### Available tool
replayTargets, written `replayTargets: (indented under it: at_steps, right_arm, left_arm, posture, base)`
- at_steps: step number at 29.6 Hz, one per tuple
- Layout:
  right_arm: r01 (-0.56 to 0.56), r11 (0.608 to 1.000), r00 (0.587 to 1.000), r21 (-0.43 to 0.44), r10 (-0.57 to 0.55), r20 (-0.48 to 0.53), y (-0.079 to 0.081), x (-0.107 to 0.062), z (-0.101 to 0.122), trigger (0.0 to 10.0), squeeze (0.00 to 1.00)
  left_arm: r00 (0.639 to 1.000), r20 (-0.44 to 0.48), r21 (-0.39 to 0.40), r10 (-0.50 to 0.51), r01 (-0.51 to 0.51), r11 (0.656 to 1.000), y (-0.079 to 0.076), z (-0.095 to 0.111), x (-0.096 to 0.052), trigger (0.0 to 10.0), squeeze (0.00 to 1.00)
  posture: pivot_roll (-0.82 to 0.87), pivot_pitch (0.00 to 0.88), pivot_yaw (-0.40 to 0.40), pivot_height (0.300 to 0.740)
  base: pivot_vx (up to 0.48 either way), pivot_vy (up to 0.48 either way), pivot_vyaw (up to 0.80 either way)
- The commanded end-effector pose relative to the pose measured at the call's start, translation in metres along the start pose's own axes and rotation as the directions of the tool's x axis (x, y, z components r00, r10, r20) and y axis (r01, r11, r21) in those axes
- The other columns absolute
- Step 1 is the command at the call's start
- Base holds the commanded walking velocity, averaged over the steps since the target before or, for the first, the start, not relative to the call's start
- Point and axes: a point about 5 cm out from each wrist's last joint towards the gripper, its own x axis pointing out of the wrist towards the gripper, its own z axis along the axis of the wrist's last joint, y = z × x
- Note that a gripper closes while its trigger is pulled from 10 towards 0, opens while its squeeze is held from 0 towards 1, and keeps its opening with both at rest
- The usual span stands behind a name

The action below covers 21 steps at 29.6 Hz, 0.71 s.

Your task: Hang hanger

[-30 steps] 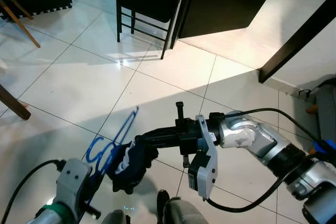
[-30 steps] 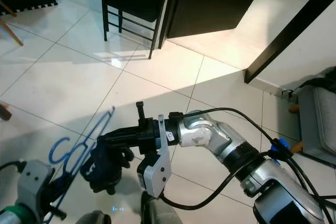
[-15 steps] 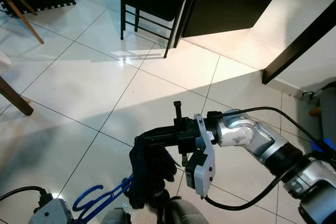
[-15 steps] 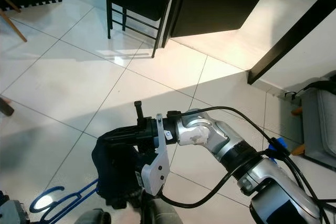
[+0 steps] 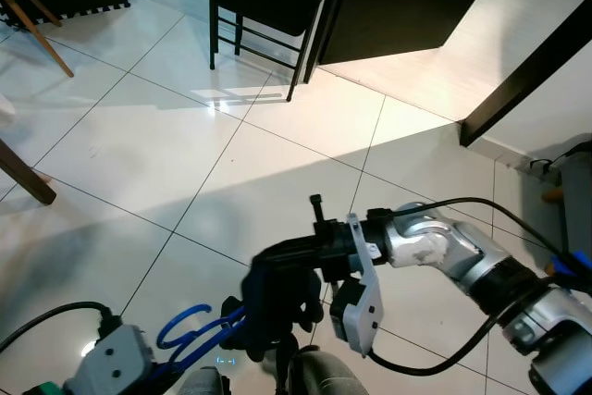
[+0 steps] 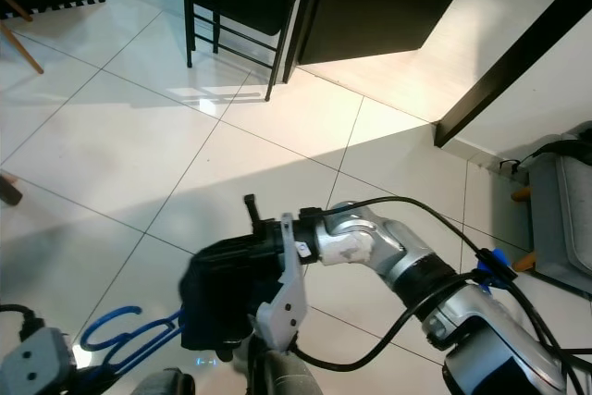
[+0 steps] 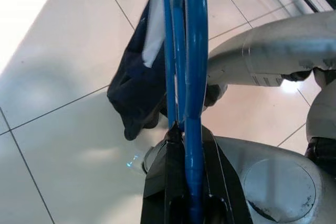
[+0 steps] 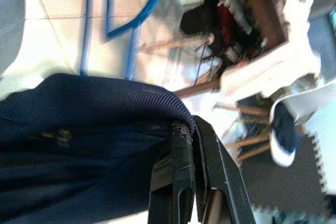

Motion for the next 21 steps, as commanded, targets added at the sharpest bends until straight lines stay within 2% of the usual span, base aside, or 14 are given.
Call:
replayTargets:
  at_steps: [1,5,7,9,10,11,13,14,15,16,17,18,20,21]
  right_arm:
    - [0.071,0.997,0.993,0.032,-0.068,-0.097,0.0,-0.017,-0.01,10.0,0.0]
    - [0.1,0.994,0.988,0.037,-0.095,-0.124,-0.003,-0.02,-0.013,10.0,0.0]
    - [0.15,0.988,0.977,0.036,-0.143,-0.157,-0.006,-0.022,-0.016,10.0,0.0]
    - [0.15,0.988,0.977,0.036,-0.143,-0.157,-0.006,-0.022,-0.016,10.0,0.0]
    - [0.173,0.984,0.973,0.031,-0.166,-0.158,-0.008,-0.02,-0.015,10.0,0.0]
    - [0.173,0.984,0.973,0.031,-0.166,-0.158,-0.008,-0.02,-0.015,10.0,0.0]
    - [0.201,0.979,0.97,0.017,-0.197,-0.14,-0.013,-0.014,-0.013,10.0,0.0]
    - [0.201,0.979,0.97,0.017,-0.197,-0.14,-0.013,-0.014,-0.013,10.0,0.0]
    - [0.212,0.977,0.97,0.01,-0.21,-0.12,-0.015,-0.01,-0.01,10.0,0.0]
    - [0.212,0.977,0.97,0.01,-0.21,-0.12,-0.015,-0.01,-0.01,10.0,0.0]
    - [0.219,0.976,0.971,0.005,-0.217,-0.104,-0.017,-0.007,-0.008,10.0,0.0]
    - [0.219,0.976,0.971,0.005,-0.217,-0.104,-0.017,-0.007,-0.008,10.0,0.0]
    - [0.217,0.976,0.973,0.012,-0.216,-0.085,-0.014,-0.005,-0.002,10.0,0.0]
    - [0.217,0.976,0.973,0.012,-0.216,-0.085,-0.014,-0.005,-0.002,10.0,0.0]
  left_arm:
    - [0.999,-0.016,0.008,-0.029,0.029,1.0,0.001,0.003,-0.01,10.0,0.0]
    - [0.999,-0.027,0.016,-0.034,0.034,0.999,0.005,0.004,-0.012,10.0,0.0]
    - [0.995,-0.045,0.041,-0.086,0.087,0.995,0.01,0.008,-0.011,10.0,0.0]
    - [0.995,-0.045,0.041,-0.086,0.087,0.995,0.01,0.008,-0.011,10.0,0.0]
    - [0.991,-0.049,0.061,-0.121,0.124,0.99,0.012,0.011,-0.005,10.0,0.0]
    - [0.991,-0.049,0.061,-0.121,0.124,0.99,0.012,0.011,-0.005,10.0,0.0]
    - [0.985,-0.043,0.085,-0.166,0.169,0.982,0.016,0.016,0.007,10.0,0.0]
    - [0.985,-0.043,0.085,-0.166,0.169,0.982,0.016,0.016,0.007,10.0,0.0]
    - [0.983,-0.034,0.101,-0.181,0.183,0.978,0.018,0.018,0.019,10.0,0.0]
    - [0.983,-0.034,0.101,-0.181,0.183,0.978,0.018,0.018,0.019,10.0,0.0]
    - [0.982,-0.023,0.108,-0.187,0.188,0.976,0.02,0.019,0.03,10.0,0.0]
    - [0.982,-0.023,0.108,-0.187,0.188,0.976,0.02,0.019,0.03,10.0,0.0]
    - [0.983,-0.003,0.126,-0.183,0.182,0.975,0.021,0.018,0.05,10.0,0.0]
    - [0.983,-0.003,0.126,-0.183,0.182,0.975,0.021,0.018,0.05,10.0,0.0]
  posture:
    - [0.14,0.137,-0.058,0.74]
    - [0.14,0.132,-0.038,0.74]
    - [0.14,0.123,0.005,0.74]
    - [0.14,0.123,0.005,0.74]
    - [0.14,0.119,0.019,0.74]
    - [0.14,0.119,0.019,0.74]
    - [0.12,0.112,0.032,0.74]
    - [0.12,0.112,0.032,0.74]
    - [0.11,0.107,0.033,0.74]
    - [0.11,0.107,0.033,0.74]
    - [0.11,0.106,0.037,0.74]
    - [0.11,0.106,0.037,0.74]
    - [0.08,0.105,0.044,0.74]
    - [0.08,0.105,0.044,0.74]
  base:
    - [0.0,0.0,0.0]
    - [0.0,0.0,0.0]
    - [0.0,0.0,0.0]
    - [0.0,0.0,0.0]
    - [0.0,0.0,0.0]
    - [0.0,0.0,0.0]
    - [0.0,0.0,0.0]
    - [0.0,0.0,0.0]
    - [0.0,0.0,0.0]
    - [0.0,0.0,0.0]
    - [0.0,0.0,0.0]
    - [0.0,0.0,0.0]
    - [0.0,0.0,0.0]
    - [0.0,0.0,0.0]
